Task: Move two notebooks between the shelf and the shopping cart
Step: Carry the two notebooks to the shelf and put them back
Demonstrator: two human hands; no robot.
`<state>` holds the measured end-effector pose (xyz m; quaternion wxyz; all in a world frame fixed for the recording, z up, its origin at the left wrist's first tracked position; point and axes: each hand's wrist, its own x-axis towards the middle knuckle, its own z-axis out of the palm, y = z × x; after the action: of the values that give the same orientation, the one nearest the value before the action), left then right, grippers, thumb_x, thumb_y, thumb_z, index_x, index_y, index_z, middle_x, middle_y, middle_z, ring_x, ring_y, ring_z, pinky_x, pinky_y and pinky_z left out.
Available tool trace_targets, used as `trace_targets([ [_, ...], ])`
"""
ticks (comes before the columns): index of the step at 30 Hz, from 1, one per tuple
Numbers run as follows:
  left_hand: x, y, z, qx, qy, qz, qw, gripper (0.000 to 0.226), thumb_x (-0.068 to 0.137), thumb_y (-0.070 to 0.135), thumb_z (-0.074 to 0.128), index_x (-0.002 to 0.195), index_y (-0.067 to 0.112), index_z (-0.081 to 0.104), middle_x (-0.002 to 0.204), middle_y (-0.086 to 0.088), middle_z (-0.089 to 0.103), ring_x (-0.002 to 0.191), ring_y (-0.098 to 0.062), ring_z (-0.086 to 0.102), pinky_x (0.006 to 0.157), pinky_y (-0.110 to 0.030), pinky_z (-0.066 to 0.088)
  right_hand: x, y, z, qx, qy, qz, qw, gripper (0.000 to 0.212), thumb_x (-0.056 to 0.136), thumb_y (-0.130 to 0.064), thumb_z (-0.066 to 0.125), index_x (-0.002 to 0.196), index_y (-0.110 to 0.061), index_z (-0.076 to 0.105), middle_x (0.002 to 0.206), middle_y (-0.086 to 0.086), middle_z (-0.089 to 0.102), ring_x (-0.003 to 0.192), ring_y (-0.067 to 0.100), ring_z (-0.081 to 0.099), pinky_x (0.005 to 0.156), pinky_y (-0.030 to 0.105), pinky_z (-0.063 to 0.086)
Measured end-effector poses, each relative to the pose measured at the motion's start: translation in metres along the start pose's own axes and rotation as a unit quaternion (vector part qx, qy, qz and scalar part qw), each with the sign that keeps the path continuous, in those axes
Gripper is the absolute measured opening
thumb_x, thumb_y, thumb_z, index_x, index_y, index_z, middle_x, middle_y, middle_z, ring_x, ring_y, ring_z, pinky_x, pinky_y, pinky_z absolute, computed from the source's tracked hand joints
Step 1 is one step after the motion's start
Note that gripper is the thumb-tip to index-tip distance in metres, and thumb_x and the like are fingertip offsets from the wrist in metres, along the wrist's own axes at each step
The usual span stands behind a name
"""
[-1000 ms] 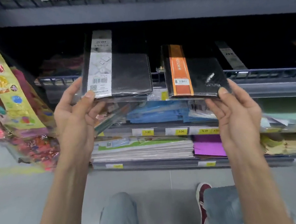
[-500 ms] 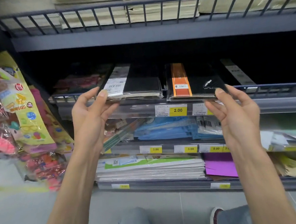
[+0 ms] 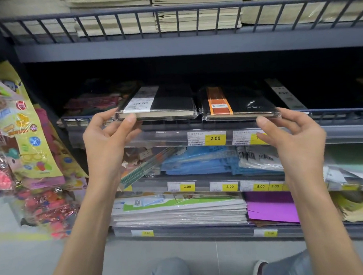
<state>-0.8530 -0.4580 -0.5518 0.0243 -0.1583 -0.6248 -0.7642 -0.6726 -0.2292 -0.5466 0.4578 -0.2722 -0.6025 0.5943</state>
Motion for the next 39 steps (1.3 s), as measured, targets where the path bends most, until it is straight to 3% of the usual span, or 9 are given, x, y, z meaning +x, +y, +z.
trace_targets([
  [6,0.006,-0.004,0.007,0.019,0.029,0.027,0.999,0.029,0.092,0.018,0.072,0.114,0.013,0.055,0.094,-0.008,0.077,0.092,-0.018,0.076,0.088,-0.034,0.059,0.015,0.007,0.009,-0.013,0.022,-0.019,0.999,0.040,0.081,-0.019,0.083,0.116,-0.010,0.067,0.098,0.001,0.077,0.088,0.011,0.075,0.074,0.023,0.060],
  [10,0.016,-0.009,0.016,0.039,0.048,0.038,0.997,0.033,0.092,0.020,0.072,0.116,0.009,0.054,0.093,-0.010,0.076,0.085,-0.017,0.076,0.088,-0.035,0.059,0.025,0.012,0.018,-0.031,0.033,-0.033,0.998,0.041,0.082,-0.020,0.083,0.116,-0.008,0.066,0.098,0.002,0.075,0.086,0.011,0.075,0.068,0.022,0.059],
  [20,0.027,-0.019,0.024,0.077,0.087,0.067,0.991,0.037,0.089,0.024,0.075,0.116,0.005,0.057,0.084,-0.005,0.070,0.072,-0.020,0.075,0.071,-0.031,0.061,0.035,0.020,0.027,-0.088,0.060,-0.052,0.993,0.038,0.082,-0.028,0.083,0.112,-0.012,0.066,0.084,-0.005,0.070,0.071,0.009,0.071,0.061,0.022,0.059],
  [27,0.031,-0.022,0.024,0.116,0.099,0.080,0.985,0.037,0.089,0.030,0.075,0.114,0.010,0.057,0.087,-0.008,0.071,0.067,-0.019,0.073,0.069,-0.033,0.061,0.040,0.025,0.034,-0.124,0.081,-0.061,0.987,0.036,0.081,-0.034,0.082,0.107,-0.017,0.065,0.082,-0.005,0.070,0.076,0.013,0.070,0.071,0.040,0.062],
  [31,0.031,-0.024,0.026,0.148,0.114,0.092,0.978,0.033,0.090,0.034,0.073,0.111,0.013,0.058,0.077,-0.003,0.067,0.053,-0.013,0.066,0.065,-0.036,0.060,0.043,0.030,0.035,-0.149,0.087,-0.065,0.983,0.035,0.078,-0.045,0.080,0.102,-0.025,0.064,0.079,-0.011,0.068,0.082,0.015,0.070,0.079,0.046,0.059],
  [33,0.031,-0.025,0.026,0.163,0.116,0.098,0.975,0.032,0.090,0.037,0.072,0.108,0.016,0.057,0.072,-0.001,0.065,0.049,-0.011,0.063,0.068,-0.041,0.059,0.045,0.032,0.035,-0.165,0.085,-0.075,0.980,0.037,0.079,-0.049,0.078,0.103,-0.024,0.065,0.080,-0.010,0.069,0.083,0.019,0.070,0.081,0.041,0.058],
  [36,0.032,-0.024,0.026,0.163,0.114,0.095,0.975,0.033,0.090,0.038,0.072,0.109,0.015,0.057,0.072,0.001,0.065,0.050,-0.012,0.063,0.067,-0.047,0.059,0.047,0.031,0.032,-0.175,0.088,-0.076,0.978,0.041,0.081,-0.046,0.078,0.109,-0.018,0.067,0.084,-0.006,0.070,0.088,0.015,0.068,0.073,0.012,0.041],
  [39,0.032,-0.024,0.026,0.165,0.111,0.092,0.976,0.034,0.090,0.038,0.072,0.110,0.015,0.057,0.075,0.000,0.066,0.052,-0.013,0.064,0.064,-0.045,0.060,0.046,0.029,0.032,-0.183,0.086,-0.074,0.976,0.041,0.083,-0.045,0.077,0.111,-0.018,0.067,0.087,-0.004,0.071,0.088,0.011,0.066,0.065,0.006,0.031],
])
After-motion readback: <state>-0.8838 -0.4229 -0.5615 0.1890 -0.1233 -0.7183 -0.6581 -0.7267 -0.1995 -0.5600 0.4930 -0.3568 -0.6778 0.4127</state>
